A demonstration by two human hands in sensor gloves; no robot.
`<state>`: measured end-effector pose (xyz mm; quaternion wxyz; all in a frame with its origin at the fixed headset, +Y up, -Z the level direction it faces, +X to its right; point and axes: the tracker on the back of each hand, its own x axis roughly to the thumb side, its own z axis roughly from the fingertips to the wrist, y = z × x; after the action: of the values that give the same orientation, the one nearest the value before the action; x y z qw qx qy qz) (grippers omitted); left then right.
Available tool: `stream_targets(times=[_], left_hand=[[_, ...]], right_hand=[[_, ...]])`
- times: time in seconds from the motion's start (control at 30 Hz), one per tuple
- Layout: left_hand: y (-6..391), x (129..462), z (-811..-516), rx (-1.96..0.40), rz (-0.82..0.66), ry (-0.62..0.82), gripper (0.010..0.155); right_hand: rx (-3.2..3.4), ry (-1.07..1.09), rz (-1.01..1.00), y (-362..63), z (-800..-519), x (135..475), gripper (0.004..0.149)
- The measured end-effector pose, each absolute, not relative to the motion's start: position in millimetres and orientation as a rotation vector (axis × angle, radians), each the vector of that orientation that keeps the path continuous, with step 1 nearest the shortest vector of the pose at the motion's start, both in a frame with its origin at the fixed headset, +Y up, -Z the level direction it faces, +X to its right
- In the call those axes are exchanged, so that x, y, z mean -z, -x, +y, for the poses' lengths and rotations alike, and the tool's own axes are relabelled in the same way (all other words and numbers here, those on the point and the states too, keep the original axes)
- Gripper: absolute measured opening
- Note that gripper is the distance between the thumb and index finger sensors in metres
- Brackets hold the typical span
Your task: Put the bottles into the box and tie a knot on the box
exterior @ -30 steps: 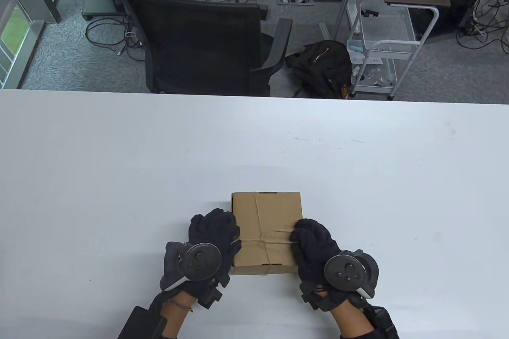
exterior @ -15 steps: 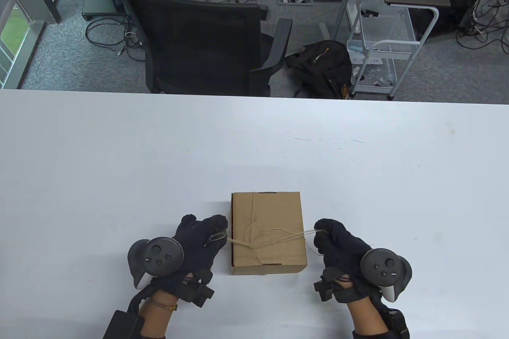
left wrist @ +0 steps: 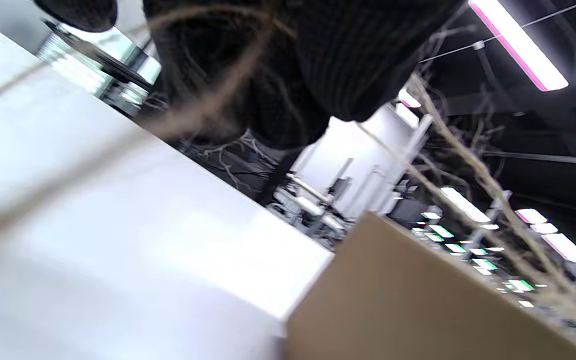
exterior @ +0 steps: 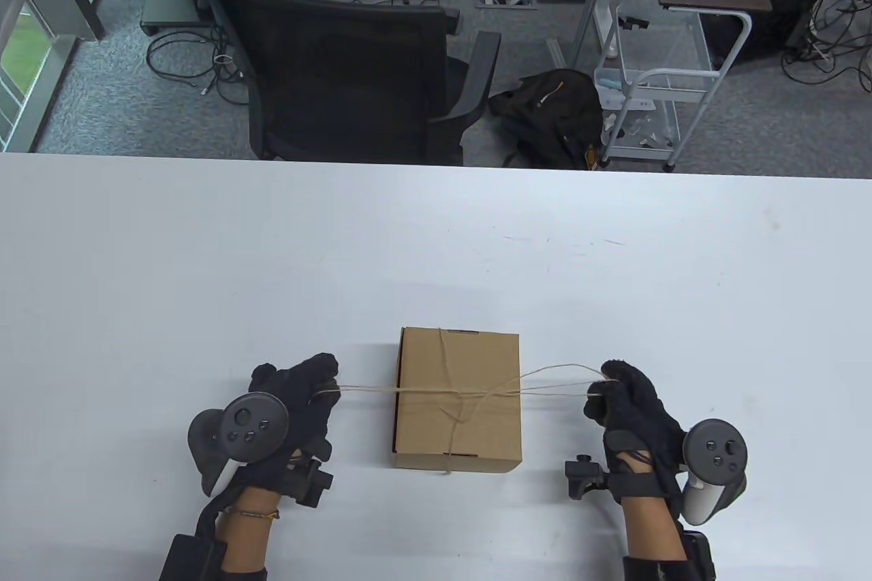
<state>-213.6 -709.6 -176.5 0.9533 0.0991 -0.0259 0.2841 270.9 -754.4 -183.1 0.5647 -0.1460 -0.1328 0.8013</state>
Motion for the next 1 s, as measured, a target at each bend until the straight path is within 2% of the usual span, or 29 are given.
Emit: stream_targets(times=[0.23,0.3,0.37,0.4,0.47,0.57,0.7,0.8,0.83,0.9,0.97,1.0], left_hand=[[236,184,-725,-0.600,0.220,0.006,0.049],[242,186,-730,-0.657,0.214,0.073,0.058],[243,188,-737,-0.810,0.165,0.173,0.073],[242,189,-740,-0.911,0.114,0.207,0.084],[235,191,-741,-1.053,-0.014,0.222,0.097],[213,191,-735,-1.025,-0.158,0.190,0.104],[174,186,-731,-0.844,-0.267,0.123,0.098],[153,185,-733,-0.745,-0.257,0.059,0.092],[149,186,-734,-0.727,-0.245,0.045,0.091],[145,185,-735,-0.706,-0.217,-0.006,0.085],[144,184,-731,-0.706,-0.192,-0.056,0.070],[146,183,-728,-0.684,-0.189,-0.070,0.067]], right_hand=[[-2.143,0.494,-0.359,-279,-754,182,0.047],[-2.226,0.439,-0.376,-273,-749,184,0.053],[-2.348,0.369,-0.307,-263,-744,185,0.061],[-2.382,0.225,-0.315,-253,-742,186,0.064],[-2.386,-0.048,-0.346,-234,-736,189,0.064],[-2.240,-0.481,-0.284,-194,-732,189,0.066],[-2.231,-0.611,-0.061,-155,-740,188,0.071],[-2.277,-0.558,-0.148,-151,-737,187,0.052],[-2.270,-0.523,-0.181,-152,-736,186,0.041],[-2.297,-0.519,-0.213,-155,-734,185,0.037],[-2.286,-0.526,-0.274,-162,-733,183,0.039],[-2.252,-0.492,-0.294,-169,-733,183,0.039]])
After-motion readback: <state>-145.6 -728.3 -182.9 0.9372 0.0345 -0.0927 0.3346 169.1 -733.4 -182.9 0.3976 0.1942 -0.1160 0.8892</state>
